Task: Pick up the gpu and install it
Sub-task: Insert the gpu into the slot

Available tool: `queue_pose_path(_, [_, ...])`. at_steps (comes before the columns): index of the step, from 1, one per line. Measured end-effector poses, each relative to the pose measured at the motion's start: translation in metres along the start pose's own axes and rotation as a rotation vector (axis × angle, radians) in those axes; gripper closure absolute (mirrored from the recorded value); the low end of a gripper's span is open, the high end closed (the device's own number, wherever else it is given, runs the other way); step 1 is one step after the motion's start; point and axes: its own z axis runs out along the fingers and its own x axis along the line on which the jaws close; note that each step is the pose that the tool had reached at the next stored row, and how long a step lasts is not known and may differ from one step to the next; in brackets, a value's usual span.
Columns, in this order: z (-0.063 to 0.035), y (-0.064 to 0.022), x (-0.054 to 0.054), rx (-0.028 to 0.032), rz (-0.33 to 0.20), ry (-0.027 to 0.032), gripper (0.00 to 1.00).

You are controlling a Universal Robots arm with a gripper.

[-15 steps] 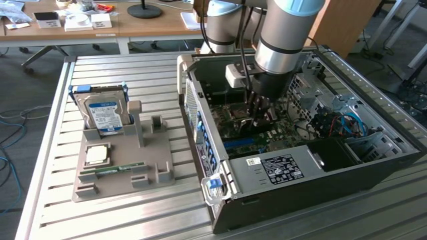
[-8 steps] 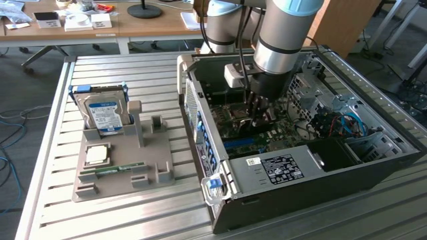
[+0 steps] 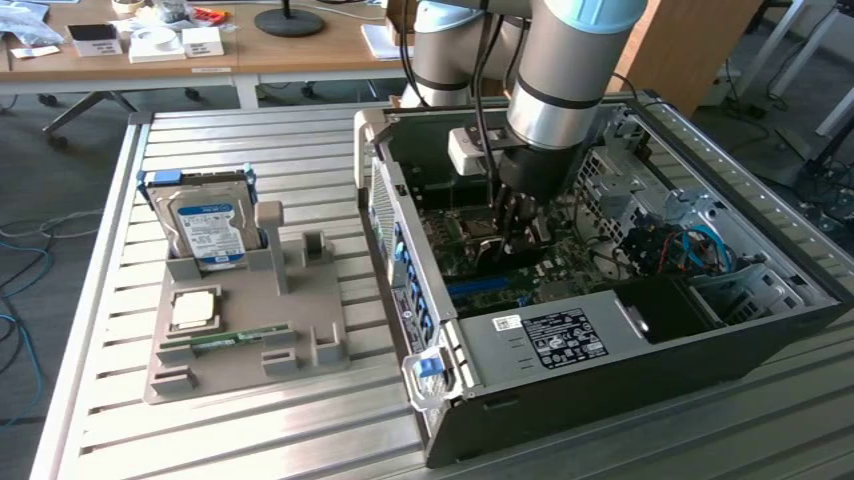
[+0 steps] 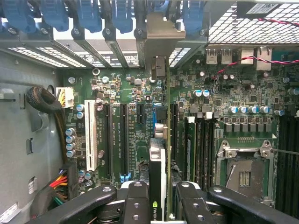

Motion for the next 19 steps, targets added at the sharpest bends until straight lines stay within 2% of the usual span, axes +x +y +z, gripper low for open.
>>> queue_pose_path(12, [-0.0001,-0.0001,0.0015,0.0000,0.000,0.0001,0.73])
queue_pose_path(13, [-0.0001,0.0000,0.0015,-0.0001,0.000,-0.0006,0.73])
queue_pose_path(15, [-0.0001,-0.0001,0.0015,-0.0002,0.000,-0.0076,0.73])
queue_pose_path(16, [0.0000,0.0000,0.0015,-0.0003,0.000,-0.0091,0.73])
queue_pose_path(19, [0.0000,0.0000,0.0019,-0.0003,0.000,-0.0093,0.73])
